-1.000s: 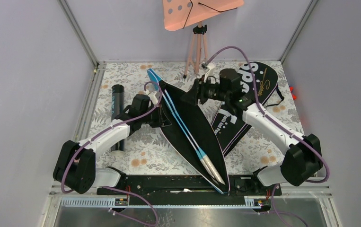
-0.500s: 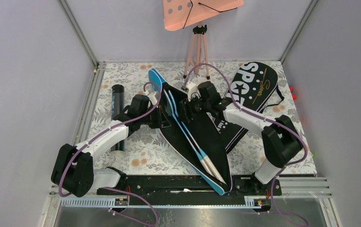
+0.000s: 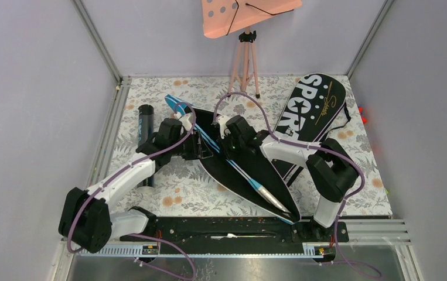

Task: Pack up the badminton gear
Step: Adjust the racket in the racket bag.

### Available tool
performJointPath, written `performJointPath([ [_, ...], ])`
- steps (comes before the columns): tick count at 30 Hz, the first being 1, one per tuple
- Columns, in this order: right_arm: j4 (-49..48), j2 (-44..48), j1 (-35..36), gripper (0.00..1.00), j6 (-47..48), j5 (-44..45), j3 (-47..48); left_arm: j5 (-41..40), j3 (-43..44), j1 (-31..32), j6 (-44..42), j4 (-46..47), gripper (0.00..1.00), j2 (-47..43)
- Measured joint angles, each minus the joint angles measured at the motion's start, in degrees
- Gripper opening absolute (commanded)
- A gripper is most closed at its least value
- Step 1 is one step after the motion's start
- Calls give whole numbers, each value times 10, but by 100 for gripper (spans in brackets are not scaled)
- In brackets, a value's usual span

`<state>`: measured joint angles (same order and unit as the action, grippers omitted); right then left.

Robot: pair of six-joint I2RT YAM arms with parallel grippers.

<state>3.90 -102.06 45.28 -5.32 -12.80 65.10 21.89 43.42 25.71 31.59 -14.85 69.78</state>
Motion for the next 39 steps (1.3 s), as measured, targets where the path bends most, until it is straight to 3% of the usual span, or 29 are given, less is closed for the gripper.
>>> performJointPath([
  [4,-2,1,18,0,1,52,1,-18,-15,2,9,-22,58,-51],
  [11,0,1,37,0,-5,119,1,-73,-67,2,49,-61,64,-151],
  [17,3,1,38,0,-24,139,1,-113,-147,2,97,-55,64,-208],
  [21,6,1,39,0,-32,149,1,-111,-186,2,125,-1,63,-205],
  [24,7,1,39,0,-35,157,1,-102,-197,2,143,57,47,-184],
  [27,9,2,40,0,-38,165,1,-102,-197,2,154,97,19,-157],
  [28,9,2,40,0,-40,166,1,-103,-197,2,153,106,6,-148],
  [29,9,2,40,0,-41,167,1,-103,-197,2,155,112,0,-140],
  [33,9,6,40,0,-51,168,-2,-122,-183,4,139,84,0,-118],
  [39,-3,13,36,0,-91,167,-3,-234,-119,13,154,-82,0,-154],
])
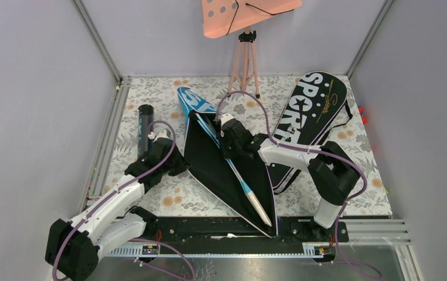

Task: Pack up the badminton gear
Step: Adjust the racket in the racket bag.

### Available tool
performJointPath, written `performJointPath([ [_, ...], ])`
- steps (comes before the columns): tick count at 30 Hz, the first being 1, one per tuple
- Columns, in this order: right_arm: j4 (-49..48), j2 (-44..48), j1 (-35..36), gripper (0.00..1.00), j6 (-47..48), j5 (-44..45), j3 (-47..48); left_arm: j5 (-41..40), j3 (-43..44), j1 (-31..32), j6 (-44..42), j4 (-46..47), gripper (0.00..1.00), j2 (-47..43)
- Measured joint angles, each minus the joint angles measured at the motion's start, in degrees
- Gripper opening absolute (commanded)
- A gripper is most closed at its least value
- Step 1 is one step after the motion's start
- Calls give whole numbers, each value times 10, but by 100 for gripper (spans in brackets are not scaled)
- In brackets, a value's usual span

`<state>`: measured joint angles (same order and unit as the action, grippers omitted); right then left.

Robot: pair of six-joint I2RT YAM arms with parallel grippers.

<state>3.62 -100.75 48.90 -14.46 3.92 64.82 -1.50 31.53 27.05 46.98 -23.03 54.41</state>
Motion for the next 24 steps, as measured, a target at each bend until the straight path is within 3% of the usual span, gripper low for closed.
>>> performJointPath([
  [4,-15,9,0,0,-26,-11,0,-51,24,4,26,-59,0,-35],
  [10,-14,12,-7,2,-29,-34,0,-36,23,4,6,-53,0,-40],
  [15,-5,12,-24,19,-15,-67,-1,26,18,0,-32,-17,0,-38],
  [20,7,12,-37,56,5,-104,-2,91,25,-6,-61,18,0,-18],
  [24,5,16,-39,63,19,-130,-2,122,49,-8,-78,23,0,10],
])
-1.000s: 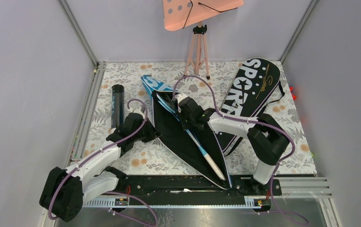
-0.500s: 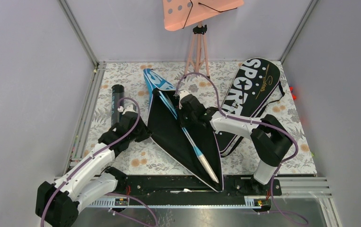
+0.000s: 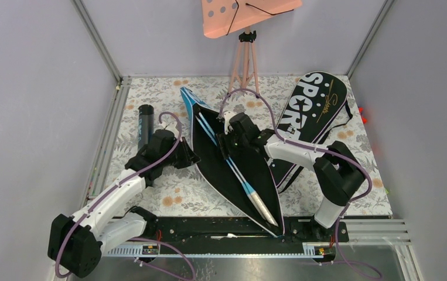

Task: Pack up the badminton gear
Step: Adjust the racket in the racket bag.

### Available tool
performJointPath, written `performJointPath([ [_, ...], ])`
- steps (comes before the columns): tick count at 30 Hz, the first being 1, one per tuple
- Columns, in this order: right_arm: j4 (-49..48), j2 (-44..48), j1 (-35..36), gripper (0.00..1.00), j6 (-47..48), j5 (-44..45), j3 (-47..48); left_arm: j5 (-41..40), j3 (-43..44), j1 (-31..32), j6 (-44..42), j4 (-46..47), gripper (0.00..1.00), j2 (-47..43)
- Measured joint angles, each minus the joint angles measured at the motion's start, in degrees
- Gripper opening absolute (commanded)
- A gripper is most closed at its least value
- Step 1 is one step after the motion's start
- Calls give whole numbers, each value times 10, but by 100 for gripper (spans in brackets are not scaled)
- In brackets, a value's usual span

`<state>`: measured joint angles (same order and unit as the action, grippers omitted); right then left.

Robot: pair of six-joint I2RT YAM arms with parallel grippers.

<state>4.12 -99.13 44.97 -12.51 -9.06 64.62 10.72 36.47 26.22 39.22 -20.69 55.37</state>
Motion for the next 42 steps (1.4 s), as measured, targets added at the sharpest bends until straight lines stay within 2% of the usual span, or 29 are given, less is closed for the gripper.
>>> performJointPath([
  [8,-4,70,0,68,16,-35,-20,26,10,0,-15,10,0,20],
  [14,-68,113,-2,66,5,-69,-18,30,10,0,-17,10,0,20],
  [16,-78,108,-7,60,-10,-83,-5,32,10,0,-17,10,0,19],
  [17,-82,103,-10,50,-20,-90,4,32,10,0,-17,10,0,18],
  [18,-89,95,-15,44,-30,-99,14,33,10,0,-17,10,0,17],
  [24,-112,50,-28,31,-74,-131,33,37,12,0,-18,10,0,17],
  [27,-105,33,-27,29,-82,-130,33,37,12,0,-18,10,0,17],
  [31,-87,30,-22,27,-79,-109,30,37,12,0,-18,10,0,17],
  [42,-18,-15,-3,22,-68,46,30,36,14,0,-19,6,0,17],
])
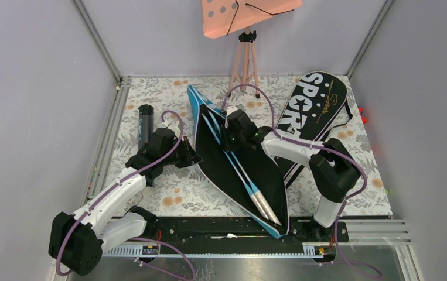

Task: Pack up the badminton gear
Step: Adjust the racket in the racket bag.

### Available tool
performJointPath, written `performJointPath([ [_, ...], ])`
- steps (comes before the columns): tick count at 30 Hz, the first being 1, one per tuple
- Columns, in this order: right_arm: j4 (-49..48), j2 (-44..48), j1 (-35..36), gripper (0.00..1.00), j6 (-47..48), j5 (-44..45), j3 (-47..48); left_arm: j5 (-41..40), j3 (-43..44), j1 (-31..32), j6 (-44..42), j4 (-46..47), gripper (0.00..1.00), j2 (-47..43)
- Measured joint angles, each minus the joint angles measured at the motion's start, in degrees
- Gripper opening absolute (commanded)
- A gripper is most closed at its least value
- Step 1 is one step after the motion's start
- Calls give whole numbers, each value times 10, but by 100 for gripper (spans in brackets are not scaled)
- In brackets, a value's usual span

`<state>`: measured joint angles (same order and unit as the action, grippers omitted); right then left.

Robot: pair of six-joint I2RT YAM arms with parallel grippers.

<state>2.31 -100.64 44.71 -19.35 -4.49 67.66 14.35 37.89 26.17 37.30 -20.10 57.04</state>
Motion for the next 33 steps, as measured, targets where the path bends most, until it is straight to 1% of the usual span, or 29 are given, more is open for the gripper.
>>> performJointPath([
  [7,29,-14,14,23,-7,99,4,0,6,0,0,1,0,0],
  [9,30,-14,17,28,-7,116,4,0,7,0,0,3,0,1],
  [10,30,-14,18,33,-6,119,4,-1,7,0,0,2,0,1],
  [12,20,-14,19,39,-4,112,2,-2,7,0,0,2,0,1],
  [13,12,-14,19,41,-2,102,0,-2,7,0,0,2,0,1],
  [16,-10,-17,16,42,10,41,-3,-2,7,0,0,-3,0,3],
  [20,-45,-39,5,45,14,-76,0,-4,7,0,-2,-14,0,5],
  [23,-89,-55,-6,45,5,-171,0,-5,7,0,-4,-21,0,5],
  [25,-115,-66,-9,43,-9,-225,0,-6,7,0,-6,-26,0,5],
  [26,-124,-71,-10,41,-15,-242,0,-7,7,0,-6,-29,0,5],
  [27,-134,-76,-10,32,-21,-261,0,-8,7,0,-7,-31,0,5],
  [28,-141,-80,-11,26,-26,-275,0,-10,7,0,-7,-34,0,5],
  [30,-145,-86,-11,20,-29,-282,0,-18,7,0,-4,-42,0,5],
  [32,-137,-89,-11,19,-25,-274,1,-35,7,1,4,-53,16,5],
  [33,-126,-89,-10,19,-20,-263,4,-46,8,2,8,-60,21,5],
])
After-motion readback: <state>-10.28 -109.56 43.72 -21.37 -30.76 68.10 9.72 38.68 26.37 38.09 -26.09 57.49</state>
